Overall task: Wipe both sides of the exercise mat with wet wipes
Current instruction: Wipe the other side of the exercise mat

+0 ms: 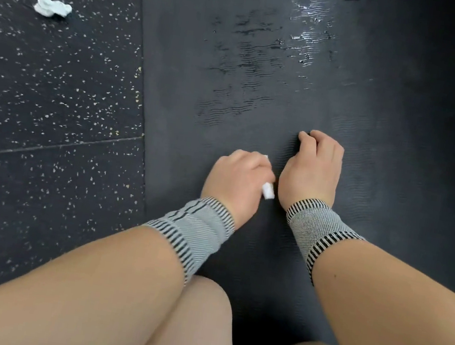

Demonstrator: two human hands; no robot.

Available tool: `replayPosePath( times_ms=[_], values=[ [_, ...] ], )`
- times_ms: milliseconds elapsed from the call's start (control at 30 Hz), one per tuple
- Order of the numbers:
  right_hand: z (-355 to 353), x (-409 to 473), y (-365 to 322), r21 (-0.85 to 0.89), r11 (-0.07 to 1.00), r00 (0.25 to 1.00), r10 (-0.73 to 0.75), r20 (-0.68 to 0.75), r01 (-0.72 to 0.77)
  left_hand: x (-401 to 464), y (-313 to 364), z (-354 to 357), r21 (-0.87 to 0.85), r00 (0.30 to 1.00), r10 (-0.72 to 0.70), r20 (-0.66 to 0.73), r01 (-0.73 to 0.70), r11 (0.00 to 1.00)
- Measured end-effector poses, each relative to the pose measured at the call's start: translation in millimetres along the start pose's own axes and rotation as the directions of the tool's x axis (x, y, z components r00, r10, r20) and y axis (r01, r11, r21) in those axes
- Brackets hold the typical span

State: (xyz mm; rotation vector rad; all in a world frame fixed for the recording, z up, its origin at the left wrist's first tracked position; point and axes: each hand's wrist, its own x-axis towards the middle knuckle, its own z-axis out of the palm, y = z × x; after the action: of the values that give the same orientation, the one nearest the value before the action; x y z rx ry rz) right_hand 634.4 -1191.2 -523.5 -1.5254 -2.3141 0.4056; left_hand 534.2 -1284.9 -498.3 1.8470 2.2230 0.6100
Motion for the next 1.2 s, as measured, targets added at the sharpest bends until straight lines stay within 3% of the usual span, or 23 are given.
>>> replayPosePath(
  times_ms=[200,333,433,567,667,800,900,967,1067,1200],
  values=[
    [0.9,-0.3,1.5,-0.007,1.000,1.000,-0.005,0.003,0.005,-31.9,-36.5,-22.3,0.074,0.997,0.000,0.071,-0.006,0.997],
    [-0.2,0.4,0.3,0.001,1.000,1.000,0.006,0.011,-0.006,-67.3,-71.6,-50.0,0.169,0.979,-0.199,0.038,0.190,0.967],
    [-3.4,0.9,-1.5,-0.030,0.999,1.000,-0.028,0.010,0.028,-58.1,-57.2,-45.6,0.132,0.946,-0.324,0.016,0.319,0.938],
    [-7.8,-3.4,-7.4,-0.158,0.973,0.968,-0.130,0.214,0.165,-23.1,-28.7,-32.7,-0.010,0.868,-0.495,0.040,0.495,0.869],
    [-10.1,-0.9,-8.8,-0.204,0.963,0.946,-0.106,0.307,0.174,-24.0,-34.8,-39.1,0.025,0.815,-0.575,0.068,0.575,0.818],
    [-9.6,1.2,-9.4,-0.232,0.960,0.943,-0.079,0.323,0.159,-37.3,-61.5,-59.8,0.096,0.677,-0.736,-0.007,0.733,0.674],
    [-8.5,0.5,-10.2,-0.222,0.964,0.948,-0.075,0.309,0.149,-12.9,-59.5,-53.7,0.056,0.619,-0.785,-0.030,0.785,0.617],
    [-8.6,0.7,-10.0,-0.225,0.964,0.949,-0.070,0.307,0.144,13.8,-48.1,-43.3,0.019,0.626,-0.780,-0.019,0.780,0.626],
    [-9.6,0.9,-10.6,-0.231,0.964,0.949,-0.058,0.311,0.134,39.7,-32.8,-31.6,-0.009,0.696,-0.717,0.040,0.718,0.696],
    [-10.3,0.5,-11.3,-0.230,0.964,0.951,-0.061,0.303,0.135,25.2,-69.9,-51.7,0.137,0.685,-0.728,-0.037,0.725,0.675]
  ],
)
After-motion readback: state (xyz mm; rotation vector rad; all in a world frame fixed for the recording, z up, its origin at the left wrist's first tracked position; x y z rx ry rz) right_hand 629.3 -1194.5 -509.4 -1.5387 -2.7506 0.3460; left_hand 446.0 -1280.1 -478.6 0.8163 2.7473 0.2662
